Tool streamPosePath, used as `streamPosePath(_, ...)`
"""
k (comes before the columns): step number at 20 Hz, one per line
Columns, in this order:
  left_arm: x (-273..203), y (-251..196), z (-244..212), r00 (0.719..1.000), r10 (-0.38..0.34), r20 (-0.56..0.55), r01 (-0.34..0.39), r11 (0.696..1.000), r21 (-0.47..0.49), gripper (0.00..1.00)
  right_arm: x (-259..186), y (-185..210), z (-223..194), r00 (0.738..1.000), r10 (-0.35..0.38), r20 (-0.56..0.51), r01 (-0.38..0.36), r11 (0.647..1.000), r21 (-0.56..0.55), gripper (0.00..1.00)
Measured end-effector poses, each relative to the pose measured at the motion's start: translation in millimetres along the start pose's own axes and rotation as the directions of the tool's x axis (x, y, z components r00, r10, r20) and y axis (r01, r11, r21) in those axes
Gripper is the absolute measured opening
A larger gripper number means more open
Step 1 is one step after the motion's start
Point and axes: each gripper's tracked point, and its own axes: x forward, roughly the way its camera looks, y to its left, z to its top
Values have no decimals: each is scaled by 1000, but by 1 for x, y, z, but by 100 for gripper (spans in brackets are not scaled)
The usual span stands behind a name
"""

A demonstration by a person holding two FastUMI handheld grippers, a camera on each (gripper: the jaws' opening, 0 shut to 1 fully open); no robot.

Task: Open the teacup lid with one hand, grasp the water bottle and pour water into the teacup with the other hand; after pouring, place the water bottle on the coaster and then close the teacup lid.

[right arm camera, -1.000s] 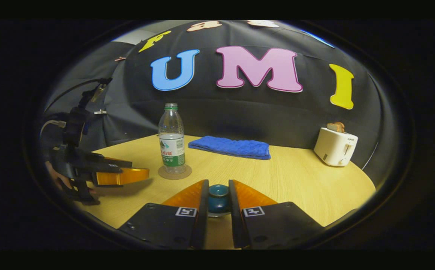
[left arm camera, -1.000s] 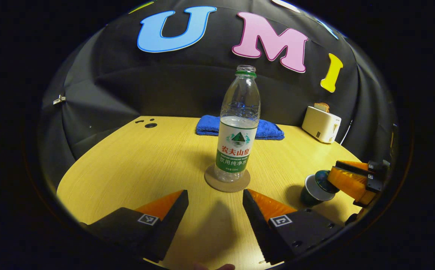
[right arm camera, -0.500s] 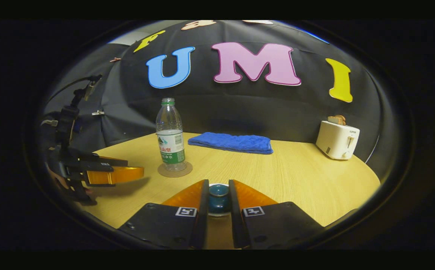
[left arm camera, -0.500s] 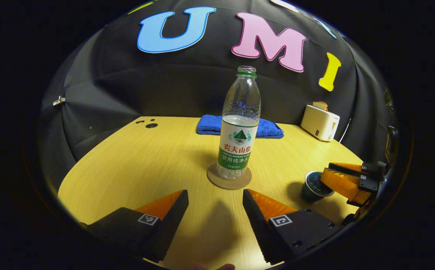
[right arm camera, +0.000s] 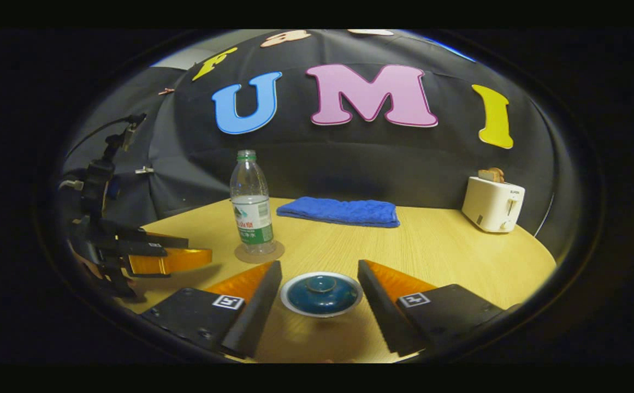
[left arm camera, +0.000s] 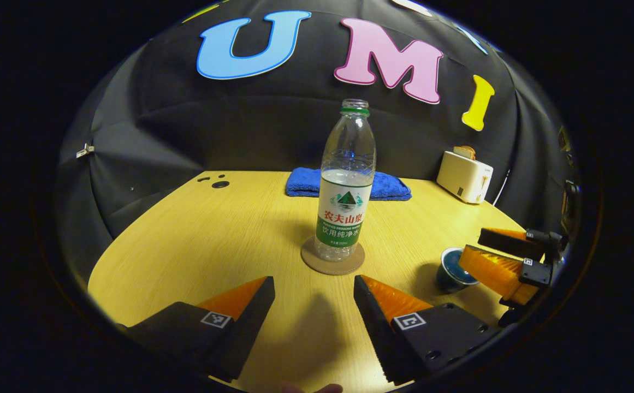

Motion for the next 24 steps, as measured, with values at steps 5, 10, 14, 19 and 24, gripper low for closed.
streamPosePath(5, -34, -2, 28, 999, 10, -30, -11, 1000, -9, 92, -29, -14, 49, 996, -76, -43, 75, 997, -16, 97)
streamPosePath(10, -82, -10, 81, 1000, 8, -8, -8, 999, -46, 93, -71, -25, 117, 990, -129, -61, 131, 991, 16, 95)
streamPosePath(14, -115, -14, 119, 1000, -3, 31, 4, 999, -45, 92, -104, -32, 158, 982, -185, -43, 184, 983, -9, 97)
streamPosePath(19, -143, -16, 137, 999, -18, 50, 18, 1000, 3, 92, -140, -28, 185, 977, -209, -28, 209, 978, -16, 96)
streamPosePath(24, -157, -15, 134, 999, -19, 34, 19, 1000, -2, 92, -157, -24, 187, 974, -222, -37, 222, 975, 8, 96)
